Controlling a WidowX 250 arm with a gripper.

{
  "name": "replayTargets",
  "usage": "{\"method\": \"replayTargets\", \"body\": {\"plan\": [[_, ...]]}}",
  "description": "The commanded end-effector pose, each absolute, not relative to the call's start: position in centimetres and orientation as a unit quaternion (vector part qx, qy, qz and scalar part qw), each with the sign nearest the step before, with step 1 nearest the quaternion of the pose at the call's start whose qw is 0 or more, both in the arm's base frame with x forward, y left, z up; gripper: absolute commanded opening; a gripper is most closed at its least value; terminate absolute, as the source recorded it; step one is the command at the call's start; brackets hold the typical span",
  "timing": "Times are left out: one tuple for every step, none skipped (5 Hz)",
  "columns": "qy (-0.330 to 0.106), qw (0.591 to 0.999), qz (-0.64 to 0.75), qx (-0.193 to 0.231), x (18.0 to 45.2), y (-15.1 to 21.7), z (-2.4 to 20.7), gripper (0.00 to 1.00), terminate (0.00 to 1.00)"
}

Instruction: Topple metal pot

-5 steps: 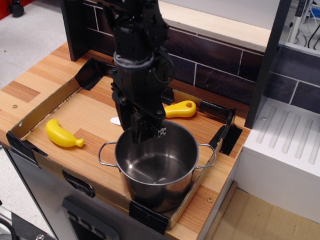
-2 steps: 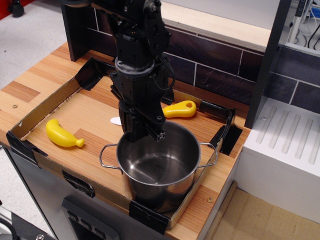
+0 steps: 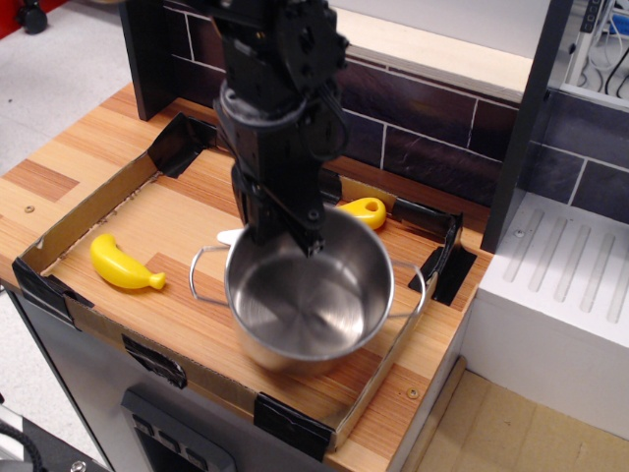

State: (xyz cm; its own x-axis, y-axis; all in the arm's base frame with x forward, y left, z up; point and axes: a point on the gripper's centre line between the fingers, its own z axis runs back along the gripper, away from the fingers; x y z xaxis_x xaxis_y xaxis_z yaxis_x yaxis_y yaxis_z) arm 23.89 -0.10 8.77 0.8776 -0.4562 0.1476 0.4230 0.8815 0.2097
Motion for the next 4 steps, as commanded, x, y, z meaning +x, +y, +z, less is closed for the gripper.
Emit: {"method": "replayTargets", "body": {"plan": [[-0.228,0.945,-0.195,0.132,25.4,1.5,12.0,0.00,0.00],[-0.281,0.922,-0.210,0.166,25.7,1.9,12.6,0.00,0.00],[-0.312,0.895,-0.261,0.186,25.6,2.0,11.2,0.00,0.00],[-0.335,0.868,-0.305,0.205,24.7,1.8,10.4,0.00,0.00]]}}
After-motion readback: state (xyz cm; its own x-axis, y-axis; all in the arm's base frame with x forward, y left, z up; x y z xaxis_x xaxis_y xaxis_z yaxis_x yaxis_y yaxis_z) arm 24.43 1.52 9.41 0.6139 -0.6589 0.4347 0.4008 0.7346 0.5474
